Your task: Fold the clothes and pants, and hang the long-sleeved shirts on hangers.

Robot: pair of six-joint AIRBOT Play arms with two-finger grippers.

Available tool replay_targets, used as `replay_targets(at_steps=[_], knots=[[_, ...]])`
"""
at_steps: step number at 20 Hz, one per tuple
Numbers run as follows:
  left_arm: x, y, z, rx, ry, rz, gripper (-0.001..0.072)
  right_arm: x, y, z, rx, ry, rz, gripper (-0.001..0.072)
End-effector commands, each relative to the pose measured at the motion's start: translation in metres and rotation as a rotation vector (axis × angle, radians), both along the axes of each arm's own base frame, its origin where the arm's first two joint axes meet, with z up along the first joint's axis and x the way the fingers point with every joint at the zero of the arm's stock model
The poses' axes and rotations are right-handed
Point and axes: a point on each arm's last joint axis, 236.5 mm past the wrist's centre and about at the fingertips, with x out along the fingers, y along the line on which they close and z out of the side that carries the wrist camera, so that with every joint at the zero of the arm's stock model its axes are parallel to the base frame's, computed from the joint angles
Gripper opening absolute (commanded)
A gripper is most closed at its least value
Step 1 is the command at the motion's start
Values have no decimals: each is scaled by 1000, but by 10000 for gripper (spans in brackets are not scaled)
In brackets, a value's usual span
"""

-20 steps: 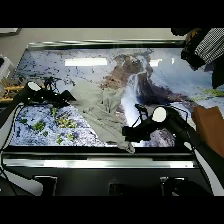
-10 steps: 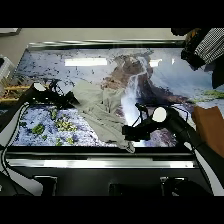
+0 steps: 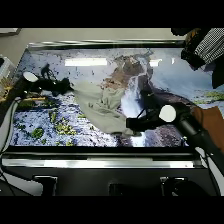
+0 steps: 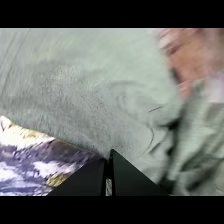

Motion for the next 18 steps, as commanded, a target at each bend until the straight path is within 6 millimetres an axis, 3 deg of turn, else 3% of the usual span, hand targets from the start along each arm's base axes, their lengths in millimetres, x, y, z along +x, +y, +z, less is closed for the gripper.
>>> replay_targets(at_steps=[1, 3, 5, 7, 9, 11, 14, 16, 18], knots=[[1, 22, 133, 78, -278, 4, 16, 40, -23, 91, -39, -375, -2, 33], [-26, 29, 231, 124, -477, 22, 15, 36, -27, 160, 19, -553, -7, 33], [-68, 30, 309, 156, -642, 39, 16, 16, -35, 222, 85, -694, -23, 33], [-121, 30, 370, 196, -785, 54, 16, -11, -47, 274, 146, -818, -41, 33], [-167, 32, 413, 228, -898, 75, 16, -39, -59, 313, 204, -910, -65, 33], [-203, 36, 440, 258, -971, 111, 16, -60, -68, 337, 265, -953, -102, 33], [-229, 49, 456, 282, -1000, 186, 16, -71, -74, 347, 328, -945, -155, 33], [-225, 53, 449, 283, -971, 198, 16, -59, -76, 341, 311, -921, -186, 33], [-205, 53, 426, 288, -892, 176, 16, -32, -85, 325, 257, -874, -273, 33]])
